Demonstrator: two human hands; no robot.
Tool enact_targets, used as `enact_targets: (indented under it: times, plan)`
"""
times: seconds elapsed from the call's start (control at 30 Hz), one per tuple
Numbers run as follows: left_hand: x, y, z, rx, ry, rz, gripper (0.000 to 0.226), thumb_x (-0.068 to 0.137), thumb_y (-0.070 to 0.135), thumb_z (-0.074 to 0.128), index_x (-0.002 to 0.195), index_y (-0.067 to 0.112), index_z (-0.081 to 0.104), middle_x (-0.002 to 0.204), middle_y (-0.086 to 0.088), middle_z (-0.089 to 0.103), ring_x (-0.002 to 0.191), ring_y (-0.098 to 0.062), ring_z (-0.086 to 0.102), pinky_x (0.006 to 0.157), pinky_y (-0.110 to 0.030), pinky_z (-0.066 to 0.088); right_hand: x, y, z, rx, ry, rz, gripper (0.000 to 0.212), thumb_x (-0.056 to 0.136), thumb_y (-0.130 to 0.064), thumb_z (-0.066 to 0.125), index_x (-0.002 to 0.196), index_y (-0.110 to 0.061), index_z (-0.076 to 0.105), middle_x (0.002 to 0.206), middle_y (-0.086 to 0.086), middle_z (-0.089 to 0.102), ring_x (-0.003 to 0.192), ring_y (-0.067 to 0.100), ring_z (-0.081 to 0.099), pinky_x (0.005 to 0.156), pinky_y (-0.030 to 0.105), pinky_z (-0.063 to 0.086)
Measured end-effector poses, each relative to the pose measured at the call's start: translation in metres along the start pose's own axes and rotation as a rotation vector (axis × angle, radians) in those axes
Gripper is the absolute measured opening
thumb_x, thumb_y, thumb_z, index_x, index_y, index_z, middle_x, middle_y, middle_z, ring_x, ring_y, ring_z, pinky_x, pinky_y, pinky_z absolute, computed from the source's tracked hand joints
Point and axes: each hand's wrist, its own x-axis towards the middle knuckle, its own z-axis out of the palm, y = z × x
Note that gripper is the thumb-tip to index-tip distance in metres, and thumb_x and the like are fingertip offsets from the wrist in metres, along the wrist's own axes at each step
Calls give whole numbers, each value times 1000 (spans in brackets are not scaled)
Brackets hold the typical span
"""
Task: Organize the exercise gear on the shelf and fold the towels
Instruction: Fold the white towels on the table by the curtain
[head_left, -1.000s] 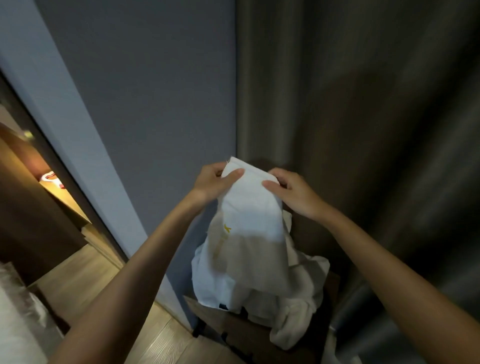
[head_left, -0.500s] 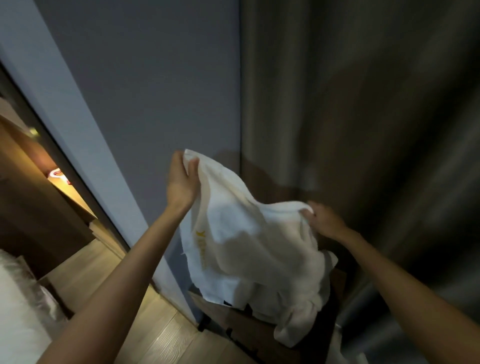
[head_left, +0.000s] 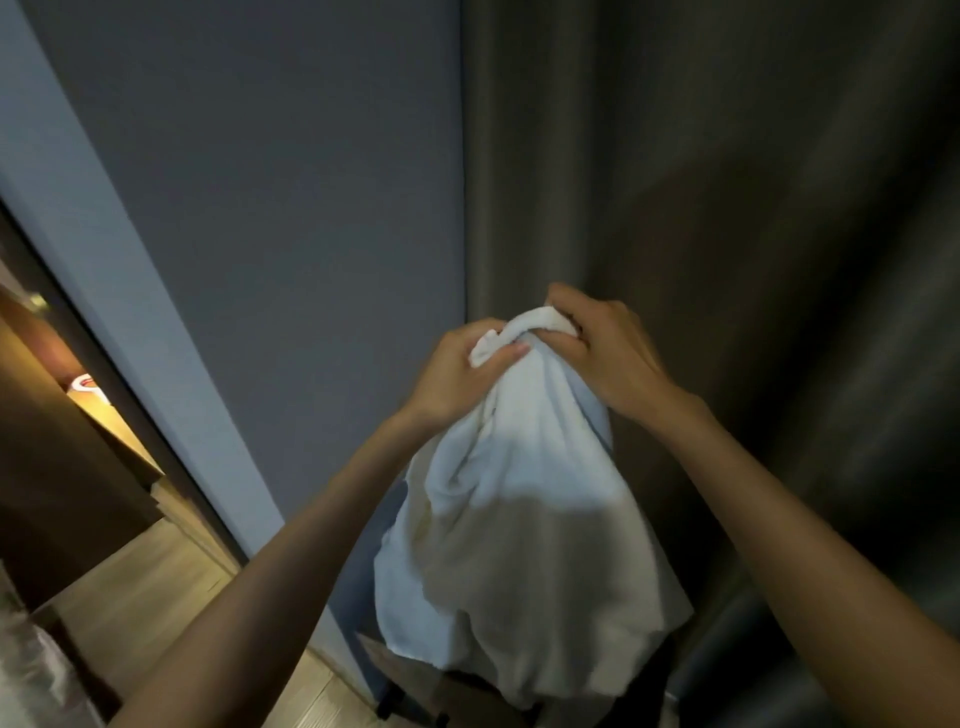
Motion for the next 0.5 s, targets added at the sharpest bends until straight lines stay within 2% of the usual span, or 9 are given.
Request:
enact_targets:
  times: [0.07, 0.13, 0.17, 0.27, 0.33, 0.4, 0.47, 0.5]
  plan:
    - [2, -2, -3, 43, 92, 0, 7, 87, 37, 57, 85, 36, 63, 83, 18, 66, 80, 4, 60, 71, -17, 45, 0, 9, 4, 74, 0, 40, 25, 90, -42, 55, 76, -27, 41, 62, -8, 50, 62, 16, 55, 59, 36, 44]
    - [4, -2, -7, 94, 211, 11, 11, 89, 30, 52, 90, 33, 62, 91, 14, 64, 86, 0, 59, 75, -14, 44, -2, 23, 10, 174, -57, 90, 31, 90, -44, 60, 70, -26, 44, 60, -10, 49, 56, 5, 48, 55, 21, 38]
    - [6, -2, -10, 99, 279, 5, 12, 91, 26, 50, 91, 29, 62, 92, 12, 63, 87, -3, 59, 76, -14, 43, -4, 30, 14, 221, -98, 117, 35, 89, -43, 63, 67, -22, 44, 59, -10, 47, 54, 3, 43, 54, 20, 35]
    - [16, 4, -21, 43, 513, -52, 11, 96, 15, 49, 91, 19, 58, 87, 9, 58, 85, -10, 56, 75, -19, 42, -16, 52, 33, 302, -264, 210, 42, 88, -39, 65, 63, -11, 46, 60, -8, 39, 59, 4, 38, 59, 30, 32]
    - [24, 7, -32, 19, 597, -52, 11, 97, 12, 48, 91, 18, 56, 86, 10, 57, 80, -4, 55, 73, -15, 41, -26, 61, 48, 368, -377, 250, 36, 90, -35, 64, 70, -6, 56, 64, -5, 44, 63, 6, 42, 61, 30, 34]
    - [29, 10, -41, 11, 613, -41, 12, 97, 10, 46, 91, 17, 54, 84, 13, 55, 76, 5, 53, 69, -8, 40, -34, 64, 59, 394, -455, 246, 32, 92, -26, 63, 76, 1, 57, 66, 0, 43, 65, 8, 41, 62, 29, 34]
    - [33, 10, -49, 10, 640, -51, 11, 97, 12, 45, 90, 15, 54, 82, 15, 54, 74, 7, 52, 67, -7, 39, -39, 66, 66, 314, -421, 229, 30, 92, -16, 62, 69, -9, 44, 62, -2, 37, 60, 8, 35, 60, 30, 31]
    - [34, 8, -54, 23, 651, -54, 11, 97, 13, 46, 90, 15, 55, 81, 15, 54, 72, 8, 52, 66, -7, 39, -41, 66, 67, 273, -339, 240, 32, 92, -12, 61, 69, -13, 39, 61, -2, 35, 59, 9, 33, 60, 31, 31]
